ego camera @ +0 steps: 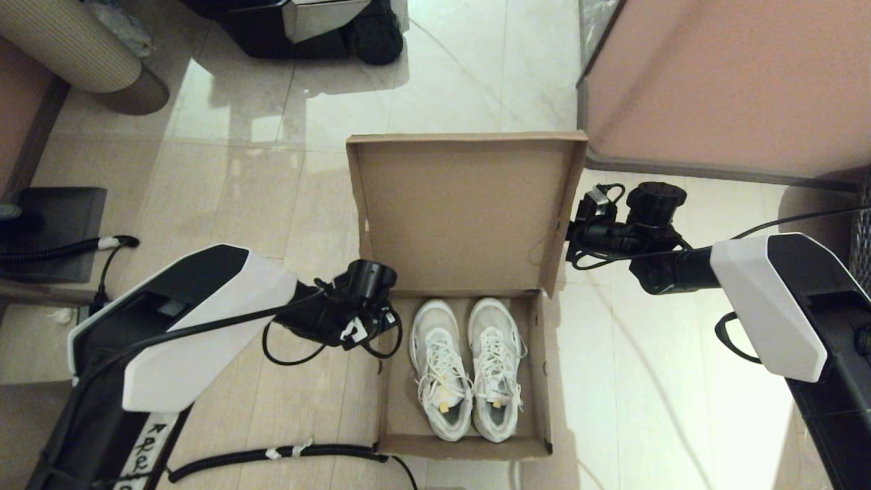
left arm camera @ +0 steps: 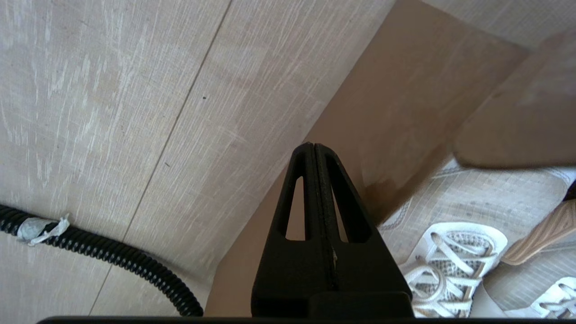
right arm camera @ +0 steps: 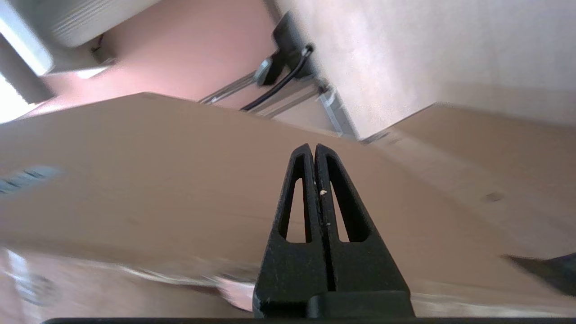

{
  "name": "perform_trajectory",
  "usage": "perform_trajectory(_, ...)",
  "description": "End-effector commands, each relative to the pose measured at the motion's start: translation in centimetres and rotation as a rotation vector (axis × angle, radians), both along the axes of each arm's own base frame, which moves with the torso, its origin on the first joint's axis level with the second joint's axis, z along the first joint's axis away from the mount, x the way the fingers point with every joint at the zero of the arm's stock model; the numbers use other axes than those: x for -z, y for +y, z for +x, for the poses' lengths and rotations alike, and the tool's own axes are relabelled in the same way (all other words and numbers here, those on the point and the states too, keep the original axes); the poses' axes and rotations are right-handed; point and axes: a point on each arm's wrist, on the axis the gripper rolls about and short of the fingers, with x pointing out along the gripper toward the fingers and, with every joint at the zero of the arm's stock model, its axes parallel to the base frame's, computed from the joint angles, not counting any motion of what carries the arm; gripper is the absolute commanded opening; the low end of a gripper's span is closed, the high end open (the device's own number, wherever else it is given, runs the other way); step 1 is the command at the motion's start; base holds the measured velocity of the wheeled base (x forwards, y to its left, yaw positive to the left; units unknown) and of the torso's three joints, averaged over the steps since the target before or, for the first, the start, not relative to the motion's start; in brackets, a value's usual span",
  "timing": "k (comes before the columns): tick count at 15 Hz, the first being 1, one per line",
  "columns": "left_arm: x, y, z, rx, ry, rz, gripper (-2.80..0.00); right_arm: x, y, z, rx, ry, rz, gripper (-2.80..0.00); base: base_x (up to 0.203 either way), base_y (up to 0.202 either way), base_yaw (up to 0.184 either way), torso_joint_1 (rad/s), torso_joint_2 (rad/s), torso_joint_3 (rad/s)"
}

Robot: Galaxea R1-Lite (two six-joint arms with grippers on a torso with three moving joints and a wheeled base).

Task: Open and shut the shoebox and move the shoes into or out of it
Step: Close the shoe box

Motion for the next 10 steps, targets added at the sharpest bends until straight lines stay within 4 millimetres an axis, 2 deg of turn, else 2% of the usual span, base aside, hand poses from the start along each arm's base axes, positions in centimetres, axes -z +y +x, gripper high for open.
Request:
perform_trajectory(1, -0.6, -0.1, -0.2, -0.001, -0.011, -0.005, -2.8, -1.4, 0.1, -0.5, -0.033, -0.009, 0.006, -2.8, 0.0, 0.0, 0.0, 0.0, 0.0, 0.0)
perform_trajectory(7, -2.0, -0.3, -0.7, 0.008, -0.031, -0.013, -2.8, -4.1, 0.1, -1.6, -0.143, -0.017, 0.008, -2.8, 0.0, 0.0, 0.0, 0.0, 0.0, 0.0)
perform_trajectory(10, -3.6, -0.3, -1.3, 0.012, -0.054, -0.02, -2.8, -5.0, -0.3, -2.2, -0.18, -0.022, -0.001, -2.8, 0.0, 0.0, 0.0, 0.0, 0.0, 0.0)
